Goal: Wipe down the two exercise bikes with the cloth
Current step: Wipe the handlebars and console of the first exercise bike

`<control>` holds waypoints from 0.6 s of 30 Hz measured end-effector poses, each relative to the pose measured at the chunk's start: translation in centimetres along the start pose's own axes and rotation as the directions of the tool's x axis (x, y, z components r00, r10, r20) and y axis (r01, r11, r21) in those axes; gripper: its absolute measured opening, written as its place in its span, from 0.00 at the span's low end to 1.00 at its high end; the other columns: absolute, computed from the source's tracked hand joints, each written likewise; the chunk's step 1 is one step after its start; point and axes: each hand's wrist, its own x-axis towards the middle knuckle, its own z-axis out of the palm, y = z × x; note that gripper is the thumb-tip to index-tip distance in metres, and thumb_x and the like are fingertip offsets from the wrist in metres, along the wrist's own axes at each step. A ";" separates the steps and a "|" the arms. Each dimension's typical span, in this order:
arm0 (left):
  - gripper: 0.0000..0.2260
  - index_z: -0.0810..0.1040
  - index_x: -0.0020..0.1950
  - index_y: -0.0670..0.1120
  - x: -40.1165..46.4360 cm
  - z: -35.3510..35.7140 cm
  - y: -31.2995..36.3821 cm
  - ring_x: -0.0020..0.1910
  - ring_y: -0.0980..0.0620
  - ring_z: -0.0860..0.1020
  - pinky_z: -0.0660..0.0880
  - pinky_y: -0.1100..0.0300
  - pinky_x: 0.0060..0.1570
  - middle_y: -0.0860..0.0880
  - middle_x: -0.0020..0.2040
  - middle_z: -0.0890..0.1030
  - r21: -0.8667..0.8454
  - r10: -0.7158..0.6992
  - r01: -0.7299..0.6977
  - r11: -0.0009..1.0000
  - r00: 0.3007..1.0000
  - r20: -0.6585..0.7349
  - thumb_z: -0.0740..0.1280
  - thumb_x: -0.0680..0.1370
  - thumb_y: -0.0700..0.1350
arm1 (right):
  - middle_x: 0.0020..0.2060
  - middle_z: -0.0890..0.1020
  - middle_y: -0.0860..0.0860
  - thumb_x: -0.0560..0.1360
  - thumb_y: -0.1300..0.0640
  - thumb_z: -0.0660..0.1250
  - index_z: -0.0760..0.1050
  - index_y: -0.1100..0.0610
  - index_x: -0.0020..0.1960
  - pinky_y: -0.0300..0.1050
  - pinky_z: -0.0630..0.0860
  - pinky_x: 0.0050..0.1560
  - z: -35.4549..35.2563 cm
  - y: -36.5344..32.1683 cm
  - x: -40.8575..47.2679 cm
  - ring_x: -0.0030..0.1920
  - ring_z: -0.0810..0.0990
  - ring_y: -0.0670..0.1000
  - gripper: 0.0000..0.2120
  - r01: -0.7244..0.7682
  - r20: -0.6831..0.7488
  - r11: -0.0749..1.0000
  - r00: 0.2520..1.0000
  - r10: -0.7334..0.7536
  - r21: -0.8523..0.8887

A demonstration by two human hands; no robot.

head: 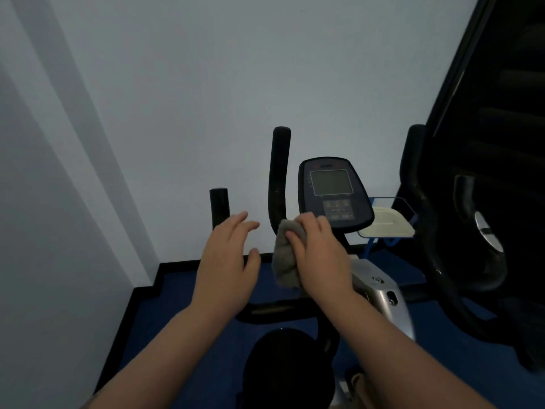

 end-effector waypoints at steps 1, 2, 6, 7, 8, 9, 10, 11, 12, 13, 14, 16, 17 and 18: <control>0.18 0.73 0.68 0.46 -0.3 0.4 0.2 0.73 0.54 0.61 0.55 0.63 0.72 0.50 0.73 0.66 -0.003 0.007 -0.007 1.000 1.000 0.019 0.64 0.78 0.39 | 0.50 0.71 0.48 0.81 0.46 0.56 0.68 0.50 0.58 0.47 0.74 0.41 -0.1 0.2 -0.3 0.44 0.75 0.49 0.11 -0.007 0.003 1.000 1.000 0.007 0.013; 0.17 0.73 0.68 0.47 -0.7 0.6 0.3 0.73 0.55 0.61 0.53 0.65 0.72 0.51 0.73 0.66 -0.013 0.014 -0.014 1.000 0.999 0.034 0.64 0.78 0.39 | 0.50 0.71 0.48 0.80 0.45 0.55 0.68 0.49 0.58 0.49 0.75 0.43 -0.3 0.6 -1.3 0.44 0.76 0.49 0.11 -0.009 0.012 0.999 1.000 0.009 0.043; 0.15 0.75 0.64 0.54 -3.1 0.5 0.4 0.69 0.64 0.62 0.59 0.64 0.69 0.61 0.69 0.67 -0.114 0.012 -0.010 0.993 1.000 0.024 0.65 0.79 0.43 | 0.46 0.72 0.42 0.77 0.43 0.56 0.67 0.41 0.52 0.50 0.75 0.44 -1.3 2.3 -7.0 0.44 0.75 0.45 0.06 -0.020 0.031 0.987 0.999 0.015 0.161; 0.14 0.74 0.63 0.57 -3.9 0.5 0.7 0.68 0.68 0.62 0.59 0.69 0.67 0.65 0.67 0.67 -0.137 0.018 -0.011 0.991 0.999 0.047 0.64 0.79 0.45 | 0.46 0.73 0.41 0.77 0.43 0.56 0.67 0.40 0.50 0.50 0.74 0.44 -1.4 2.6 -7.3 0.44 0.75 0.45 0.04 -0.023 0.039 0.987 0.999 0.017 0.160; 0.14 0.73 0.63 0.60 -4.6 0.5 1.1 0.67 0.71 0.60 0.58 0.73 0.64 0.68 0.66 0.66 -0.154 0.027 -0.014 0.988 0.996 0.080 0.64 0.78 0.47 | 0.46 0.72 0.41 0.77 0.44 0.57 0.67 0.41 0.50 0.49 0.74 0.44 -1.3 2.5 -6.8 0.44 0.75 0.46 0.04 -0.016 0.040 0.990 0.999 0.011 0.143; 0.14 0.72 0.62 0.63 -5.2 0.6 1.5 0.67 0.72 0.58 0.57 0.76 0.62 0.70 0.65 0.65 -0.157 0.038 -0.020 0.987 0.993 0.115 0.63 0.78 0.49 | 0.46 0.72 0.42 0.77 0.45 0.59 0.69 0.44 0.51 0.49 0.72 0.45 -1.0 2.2 -5.5 0.45 0.75 0.48 0.05 0.001 0.031 0.995 0.999 -0.004 0.105; 0.15 0.71 0.63 0.64 -5.6 0.7 1.9 0.68 0.73 0.57 0.56 0.76 0.63 0.71 0.64 0.63 -0.148 0.047 -0.026 0.989 0.989 0.140 0.63 0.78 0.49 | 0.47 0.72 0.44 0.78 0.47 0.60 0.70 0.47 0.53 0.49 0.71 0.45 -0.7 1.7 -3.8 0.45 0.75 0.50 0.06 0.023 0.019 0.998 1.000 -0.024 0.055; 0.16 0.70 0.63 0.63 -5.8 0.9 2.2 0.68 0.72 0.57 0.56 0.75 0.64 0.71 0.65 0.62 -0.136 0.051 -0.030 0.990 0.987 0.151 0.63 0.78 0.49 | 0.49 0.72 0.47 0.79 0.48 0.61 0.71 0.50 0.54 0.49 0.70 0.46 -0.2 0.9 -1.9 0.46 0.75 0.52 0.08 0.036 0.014 0.999 0.999 -0.036 0.006; 0.16 0.70 0.64 0.63 -6.0 1.0 2.4 0.68 0.71 0.57 0.56 0.72 0.66 0.70 0.65 0.62 -0.127 0.044 -0.025 0.992 0.988 0.149 0.63 0.78 0.48 | 0.50 0.73 0.49 0.80 0.49 0.61 0.71 0.52 0.56 0.49 0.71 0.47 0.2 0.1 -0.1 0.46 0.75 0.53 0.09 0.041 0.018 0.999 0.999 -0.041 -0.021; 0.16 0.70 0.64 0.62 -6.0 1.1 2.5 0.68 0.70 0.58 0.58 0.70 0.68 0.69 0.66 0.62 -0.123 0.023 -0.005 0.992 0.990 0.141 0.63 0.79 0.47 | 0.50 0.73 0.50 0.80 0.49 0.60 0.70 0.52 0.57 0.49 0.71 0.48 0.5 -0.4 1.3 0.46 0.75 0.52 0.09 0.046 0.033 0.999 0.998 -0.045 -0.018; 0.16 0.71 0.64 0.61 -6.1 1.2 2.6 0.68 0.69 0.59 0.59 0.67 0.69 0.68 0.67 0.63 -0.119 -0.002 0.017 0.993 0.992 0.127 0.63 0.79 0.46 | 0.50 0.72 0.49 0.80 0.49 0.60 0.70 0.52 0.56 0.49 0.72 0.48 0.6 -0.7 2.3 0.45 0.75 0.52 0.09 0.054 0.044 0.999 0.998 -0.054 0.003; 0.16 0.71 0.66 0.60 -6.2 1.4 2.6 0.69 0.67 0.60 0.59 0.67 0.69 0.66 0.68 0.64 -0.092 -0.039 0.047 0.995 0.996 0.084 0.63 0.79 0.47 | 0.49 0.73 0.47 0.80 0.48 0.60 0.69 0.50 0.55 0.51 0.72 0.48 0.4 -0.2 2.4 0.45 0.75 0.51 0.07 0.067 0.072 0.997 0.995 -0.070 0.047; 0.17 0.70 0.67 0.59 -6.3 1.5 2.5 0.69 0.67 0.59 0.58 0.67 0.69 0.66 0.68 0.64 -0.073 -0.049 0.054 0.996 0.996 0.069 0.63 0.79 0.47 | 0.49 0.74 0.45 0.80 0.48 0.60 0.68 0.48 0.53 0.51 0.73 0.48 0.0 0.4 1.5 0.45 0.76 0.49 0.05 0.063 0.078 0.994 0.995 -0.069 0.085; 0.17 0.70 0.67 0.59 -6.4 1.5 2.4 0.69 0.67 0.59 0.57 0.68 0.68 0.66 0.68 0.63 -0.059 -0.053 0.056 0.997 0.997 0.061 0.63 0.79 0.48 | 0.48 0.74 0.41 0.80 0.49 0.61 0.67 0.43 0.52 0.49 0.73 0.46 -0.5 1.1 0.2 0.45 0.75 0.45 0.03 0.062 0.080 0.989 0.994 -0.073 0.133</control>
